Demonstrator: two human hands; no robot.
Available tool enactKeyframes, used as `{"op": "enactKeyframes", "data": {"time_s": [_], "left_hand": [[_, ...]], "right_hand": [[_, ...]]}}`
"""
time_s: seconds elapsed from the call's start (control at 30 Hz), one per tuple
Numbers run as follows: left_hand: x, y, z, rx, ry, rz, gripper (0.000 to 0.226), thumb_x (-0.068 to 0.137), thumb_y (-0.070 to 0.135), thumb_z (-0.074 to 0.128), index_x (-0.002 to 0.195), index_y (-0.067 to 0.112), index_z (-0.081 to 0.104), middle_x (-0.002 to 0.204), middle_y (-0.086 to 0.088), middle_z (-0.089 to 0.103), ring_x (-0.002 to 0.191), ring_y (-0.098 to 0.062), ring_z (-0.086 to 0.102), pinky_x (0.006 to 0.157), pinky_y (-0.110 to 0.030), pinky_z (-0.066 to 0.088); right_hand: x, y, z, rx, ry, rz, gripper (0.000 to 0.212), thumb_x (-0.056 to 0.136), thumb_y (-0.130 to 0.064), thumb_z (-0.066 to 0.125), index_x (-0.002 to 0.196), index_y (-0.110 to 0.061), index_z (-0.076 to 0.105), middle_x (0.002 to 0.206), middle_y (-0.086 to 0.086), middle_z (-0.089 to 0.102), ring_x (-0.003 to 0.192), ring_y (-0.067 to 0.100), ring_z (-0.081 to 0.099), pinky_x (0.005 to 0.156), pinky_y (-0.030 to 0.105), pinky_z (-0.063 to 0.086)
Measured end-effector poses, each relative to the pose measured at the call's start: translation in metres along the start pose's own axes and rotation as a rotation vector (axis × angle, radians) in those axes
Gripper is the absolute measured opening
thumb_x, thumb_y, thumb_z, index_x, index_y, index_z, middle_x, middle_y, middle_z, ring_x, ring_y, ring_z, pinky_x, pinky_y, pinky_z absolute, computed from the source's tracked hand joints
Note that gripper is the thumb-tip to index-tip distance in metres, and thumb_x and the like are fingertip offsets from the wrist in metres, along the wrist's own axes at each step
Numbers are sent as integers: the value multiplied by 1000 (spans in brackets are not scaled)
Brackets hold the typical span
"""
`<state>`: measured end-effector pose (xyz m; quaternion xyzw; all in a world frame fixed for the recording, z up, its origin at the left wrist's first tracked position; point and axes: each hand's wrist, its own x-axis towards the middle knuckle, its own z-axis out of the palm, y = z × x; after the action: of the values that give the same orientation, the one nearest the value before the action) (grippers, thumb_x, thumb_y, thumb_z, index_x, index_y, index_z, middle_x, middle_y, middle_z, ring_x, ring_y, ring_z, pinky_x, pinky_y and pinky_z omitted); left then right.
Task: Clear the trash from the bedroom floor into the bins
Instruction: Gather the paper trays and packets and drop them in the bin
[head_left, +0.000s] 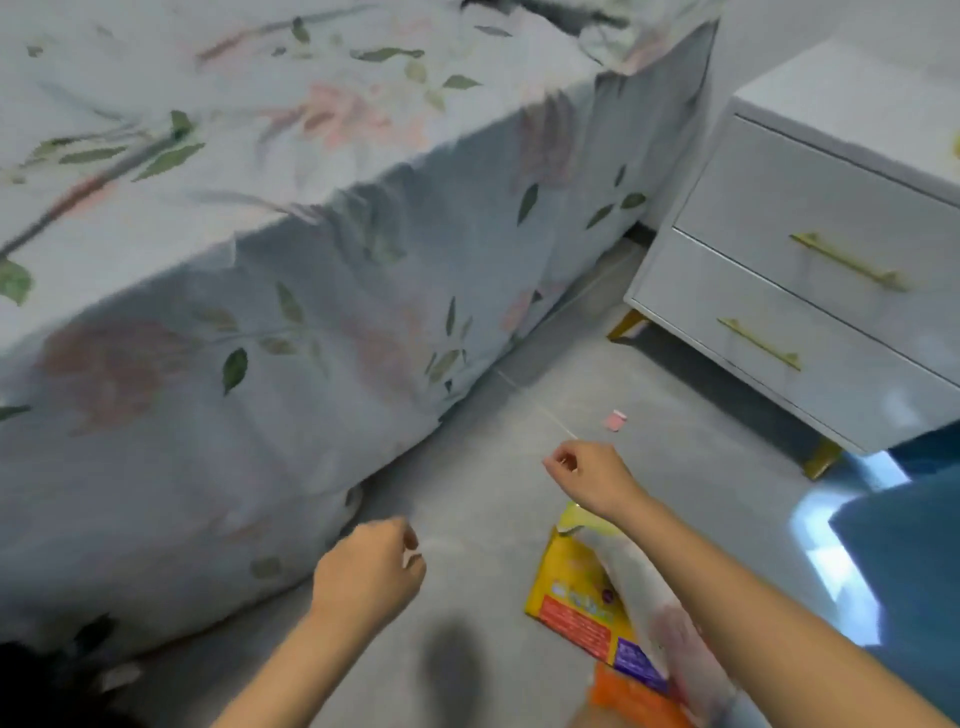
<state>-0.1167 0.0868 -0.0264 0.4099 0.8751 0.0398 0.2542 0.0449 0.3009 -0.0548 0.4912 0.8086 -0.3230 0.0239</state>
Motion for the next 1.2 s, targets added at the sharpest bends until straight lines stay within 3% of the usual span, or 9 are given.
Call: {"op": "enactKeyframes", "data": {"time_s": [0.27, 0.47, 0.67, 0.9, 1.03, 1.13, 1.2], "left_hand": [[111, 127, 74, 75, -205, 224, 31, 89, 36, 48, 118, 27, 56, 121, 6, 61, 114, -17, 57, 88, -29, 47], [117, 123, 133, 34, -278, 172, 26, 86, 44, 45, 108, 33, 56, 118, 11, 60, 111, -11, 58, 87, -25, 47], [135, 102, 153, 66, -228, 148, 27, 86, 47, 45, 109, 34, 54, 117, 12, 60, 109, -12, 60, 86, -25, 47], [145, 102, 170, 97, -235, 142, 27, 87, 38, 46, 110, 28, 58, 115, 5, 64, 106, -21, 61, 80, -28, 48], [139, 117, 182, 77, -255, 160, 31, 89, 46, 47, 109, 25, 57, 115, 1, 64, 105, -24, 62, 79, -33, 49], [136, 129, 194, -16, -266, 76, 45, 83, 53, 57, 114, 21, 50, 117, 0, 59, 108, -24, 60, 82, -34, 49], [136, 139, 204, -91, -260, 8, 54, 77, 59, 63, 111, 20, 49, 114, 0, 57, 106, -24, 60, 83, -35, 50]], "right_hand": [[69, 161, -41, 100, 157, 321, 24, 83, -25, 69, 104, -14, 67, 84, -1, 65, 89, 23, 65, 76, 25, 45], [150, 198, -17, 159, 229, 379, 30, 85, -25, 69, 112, -13, 66, 108, 10, 69, 100, 27, 64, 82, 27, 47], [217, 205, 12, 35, 231, 298, 44, 85, -34, 66, 123, -14, 58, 124, 16, 53, 115, 35, 52, 94, 37, 45], [215, 204, 35, 1, 277, 232, 18, 86, -22, 64, 93, -7, 65, 102, 18, 59, 99, 36, 56, 80, 34, 47], [179, 193, 32, 238, 375, 152, 12, 85, -19, 68, 82, -9, 63, 75, 0, 57, 61, 10, 54, 49, 5, 34], [136, 191, 29, 304, 443, 96, 11, 81, -21, 71, 77, -15, 63, 72, -4, 60, 60, 4, 53, 54, 11, 35], [104, 196, 33, 348, 439, 89, 14, 80, -21, 72, 73, -22, 60, 64, -11, 58, 56, -6, 55, 52, 5, 37]]}}
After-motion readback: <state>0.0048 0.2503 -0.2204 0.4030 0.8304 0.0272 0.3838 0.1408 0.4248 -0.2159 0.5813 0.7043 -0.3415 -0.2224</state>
